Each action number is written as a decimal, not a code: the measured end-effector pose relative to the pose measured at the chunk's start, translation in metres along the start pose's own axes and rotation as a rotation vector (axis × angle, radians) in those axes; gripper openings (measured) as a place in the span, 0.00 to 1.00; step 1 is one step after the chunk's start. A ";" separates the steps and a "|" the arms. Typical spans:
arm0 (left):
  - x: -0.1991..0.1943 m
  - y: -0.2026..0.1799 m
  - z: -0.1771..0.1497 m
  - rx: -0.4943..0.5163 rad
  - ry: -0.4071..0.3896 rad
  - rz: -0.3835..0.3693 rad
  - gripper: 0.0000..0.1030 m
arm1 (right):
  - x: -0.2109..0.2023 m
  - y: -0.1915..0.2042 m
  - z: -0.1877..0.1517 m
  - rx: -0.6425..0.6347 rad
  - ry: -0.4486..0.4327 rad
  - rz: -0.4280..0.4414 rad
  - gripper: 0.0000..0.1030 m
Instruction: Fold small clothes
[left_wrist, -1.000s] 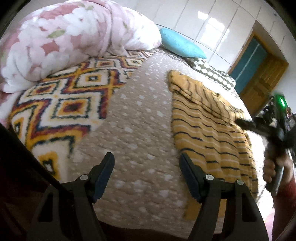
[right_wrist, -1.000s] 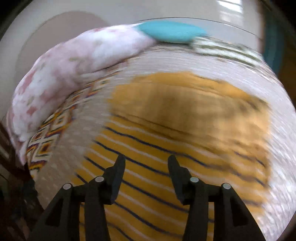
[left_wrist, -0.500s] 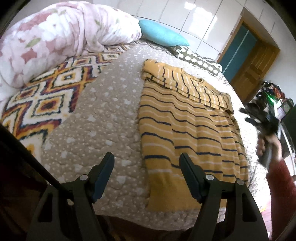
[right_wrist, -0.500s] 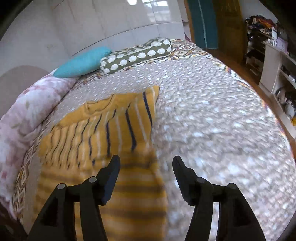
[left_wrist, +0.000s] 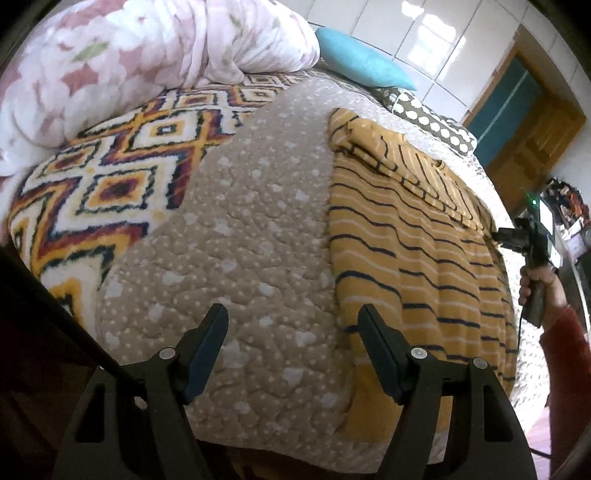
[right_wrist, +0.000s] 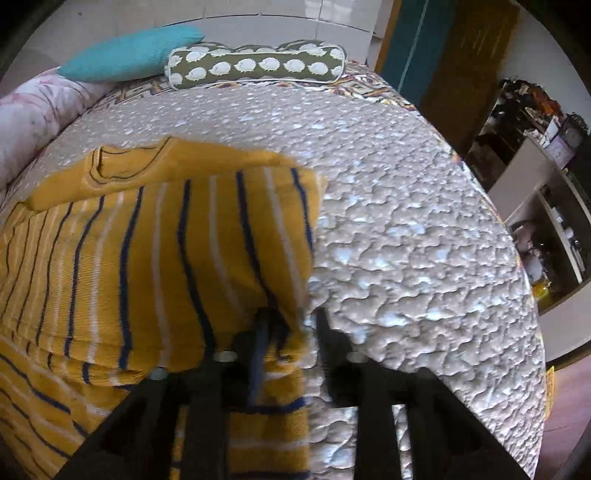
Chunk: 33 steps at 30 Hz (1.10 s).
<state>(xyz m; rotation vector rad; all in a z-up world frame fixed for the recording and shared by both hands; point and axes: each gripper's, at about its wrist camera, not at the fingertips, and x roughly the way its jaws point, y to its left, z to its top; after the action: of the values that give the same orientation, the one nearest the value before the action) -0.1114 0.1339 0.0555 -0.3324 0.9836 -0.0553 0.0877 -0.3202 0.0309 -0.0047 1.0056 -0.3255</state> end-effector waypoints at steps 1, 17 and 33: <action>-0.001 0.000 0.000 0.005 0.000 0.001 0.69 | -0.005 -0.002 -0.001 0.001 -0.006 0.001 0.46; 0.024 -0.015 0.008 0.066 0.080 -0.079 0.69 | -0.102 -0.086 -0.191 0.263 0.028 0.426 0.52; 0.063 -0.053 0.000 0.149 0.057 0.043 0.98 | -0.124 -0.088 -0.284 0.487 -0.150 0.697 0.55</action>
<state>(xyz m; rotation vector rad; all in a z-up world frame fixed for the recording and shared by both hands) -0.0709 0.0713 0.0208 -0.1734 1.0367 -0.0985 -0.2326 -0.3296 -0.0059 0.7371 0.7044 0.0786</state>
